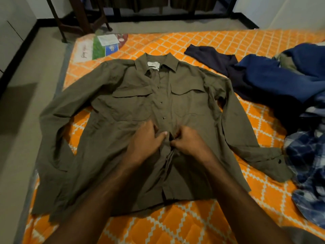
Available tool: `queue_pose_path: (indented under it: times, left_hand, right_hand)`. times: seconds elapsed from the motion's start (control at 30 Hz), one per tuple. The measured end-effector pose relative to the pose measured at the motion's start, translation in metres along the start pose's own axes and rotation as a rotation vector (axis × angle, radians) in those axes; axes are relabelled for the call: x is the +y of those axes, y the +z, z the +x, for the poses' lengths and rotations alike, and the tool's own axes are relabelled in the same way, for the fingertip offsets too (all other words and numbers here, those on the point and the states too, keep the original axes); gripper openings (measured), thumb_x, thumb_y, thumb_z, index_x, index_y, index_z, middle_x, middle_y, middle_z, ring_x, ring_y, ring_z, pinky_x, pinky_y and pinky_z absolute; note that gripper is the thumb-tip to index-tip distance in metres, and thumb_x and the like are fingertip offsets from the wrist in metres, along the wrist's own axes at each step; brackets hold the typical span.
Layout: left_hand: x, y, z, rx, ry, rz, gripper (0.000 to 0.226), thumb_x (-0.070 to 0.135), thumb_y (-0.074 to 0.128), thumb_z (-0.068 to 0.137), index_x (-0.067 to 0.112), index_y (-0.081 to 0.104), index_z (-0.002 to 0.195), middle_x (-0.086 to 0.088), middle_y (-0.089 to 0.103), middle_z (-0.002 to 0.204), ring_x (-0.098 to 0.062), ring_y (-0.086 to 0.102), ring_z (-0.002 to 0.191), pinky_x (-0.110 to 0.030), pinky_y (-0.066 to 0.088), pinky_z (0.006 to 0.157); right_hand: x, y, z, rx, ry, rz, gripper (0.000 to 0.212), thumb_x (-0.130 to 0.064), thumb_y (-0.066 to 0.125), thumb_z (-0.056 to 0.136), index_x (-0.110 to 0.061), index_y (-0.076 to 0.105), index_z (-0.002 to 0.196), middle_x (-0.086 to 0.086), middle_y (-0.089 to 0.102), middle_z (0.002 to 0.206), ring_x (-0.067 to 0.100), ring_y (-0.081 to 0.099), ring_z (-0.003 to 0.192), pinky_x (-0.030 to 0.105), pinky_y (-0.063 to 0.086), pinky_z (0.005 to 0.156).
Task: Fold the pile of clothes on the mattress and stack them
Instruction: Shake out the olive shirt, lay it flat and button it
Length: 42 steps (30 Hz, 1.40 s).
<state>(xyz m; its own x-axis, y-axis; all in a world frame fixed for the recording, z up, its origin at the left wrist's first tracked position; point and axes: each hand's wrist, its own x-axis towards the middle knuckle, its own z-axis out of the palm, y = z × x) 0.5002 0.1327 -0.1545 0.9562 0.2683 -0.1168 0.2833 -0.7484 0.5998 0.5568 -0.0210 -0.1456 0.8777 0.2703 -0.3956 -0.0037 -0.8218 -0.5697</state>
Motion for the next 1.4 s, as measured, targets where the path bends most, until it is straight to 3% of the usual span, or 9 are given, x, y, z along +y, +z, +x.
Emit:
queue_pose_path:
  times: [0.1,0.3,0.43,0.63,0.77,0.9,1.03,1.2,1.4]
  left_hand:
    - [0.001,0.003,-0.009,-0.011,0.025,0.120,0.053,0.059,0.067,0.085,0.015,0.048,0.109,-0.005,0.055,0.109,-0.024,0.056,0.098,-0.039,0.048,0.084]
    - [0.011,0.008,-0.011,0.009,0.001,0.338,0.056,0.063,0.063,0.084,0.015,0.054,0.111,-0.008,0.059,0.112,-0.026,0.059,0.100,-0.042,0.052,0.086]
    - [0.018,0.011,-0.010,-0.025,-0.043,0.406,0.054,0.061,0.059,0.086,0.014,0.060,0.114,-0.012,0.057,0.118,-0.030,0.060,0.106,-0.044,0.052,0.089]
    - [0.025,0.012,-0.011,-0.021,-0.076,0.442,0.048,0.055,0.060,0.086,0.011,0.064,0.105,-0.013,0.062,0.109,-0.030,0.063,0.100,-0.042,0.055,0.084]
    - [0.020,0.002,-0.013,-0.032,-0.158,0.136,0.022,0.039,0.069,0.084,0.019,0.065,0.077,-0.001,0.069,0.077,-0.019,0.065,0.078,-0.033,0.052,0.069]
    - [0.009,0.000,-0.015,-0.001,-0.195,-0.079,0.012,0.026,0.076,0.085,0.022,0.066,0.081,0.001,0.069,0.076,-0.016,0.068,0.074,-0.031,0.055,0.067]
    - [0.002,0.000,-0.014,0.022,-0.209,-0.161,0.006,0.025,0.079,0.084,0.020,0.076,0.084,0.002,0.071,0.073,-0.009,0.066,0.069,-0.018,0.045,0.056]
    - [0.000,-0.001,-0.013,-0.002,-0.246,-0.349,0.006,0.017,0.078,0.086,0.016,0.077,0.080,0.003,0.068,0.066,-0.004,0.058,0.057,-0.020,0.044,0.055]
    - [-0.002,0.001,-0.015,0.007,-0.260,-0.529,0.015,0.009,0.078,0.085,0.017,0.074,0.073,-0.007,0.073,0.073,-0.010,0.064,0.062,-0.021,0.051,0.056]
  right_hand:
    - [0.018,0.005,-0.008,0.070,0.075,0.364,0.014,-0.016,0.075,0.086,-0.018,0.061,0.082,0.003,0.066,0.072,0.018,0.064,0.065,0.044,0.059,0.070]
    - [0.022,0.012,-0.035,0.150,0.013,0.841,0.008,-0.016,0.070,0.093,-0.012,0.066,0.098,0.006,0.073,0.091,0.015,0.072,0.082,0.023,0.055,0.063]
    - [0.019,0.021,-0.031,0.257,-0.070,0.686,0.012,-0.019,0.076,0.087,-0.013,0.066,0.085,0.001,0.069,0.076,0.008,0.066,0.068,0.023,0.053,0.060]
    - [0.020,0.027,-0.027,0.297,-0.099,0.569,0.014,-0.024,0.078,0.086,-0.018,0.066,0.084,-0.004,0.067,0.076,0.008,0.064,0.072,0.017,0.046,0.062]
    - [0.019,0.025,-0.027,0.258,-0.092,0.564,0.007,-0.026,0.075,0.088,-0.021,0.069,0.087,-0.006,0.069,0.079,0.006,0.066,0.074,0.019,0.049,0.063]
    - [0.016,0.030,-0.029,0.288,-0.098,0.538,0.008,-0.029,0.074,0.088,-0.023,0.069,0.087,-0.008,0.069,0.077,0.003,0.064,0.073,0.020,0.050,0.063]
    - [0.012,0.035,-0.033,0.282,-0.102,0.521,0.007,-0.029,0.073,0.091,-0.025,0.068,0.087,-0.011,0.067,0.077,-0.001,0.062,0.072,0.014,0.042,0.059]
    - [0.012,0.040,-0.033,0.270,-0.113,0.495,0.007,-0.028,0.072,0.092,-0.025,0.073,0.098,-0.014,0.069,0.085,-0.003,0.063,0.078,0.014,0.047,0.063]
    - [0.014,0.053,-0.028,0.296,-0.137,0.558,0.013,-0.024,0.074,0.089,-0.022,0.078,0.101,-0.012,0.075,0.093,0.000,0.068,0.088,0.032,0.060,0.082]
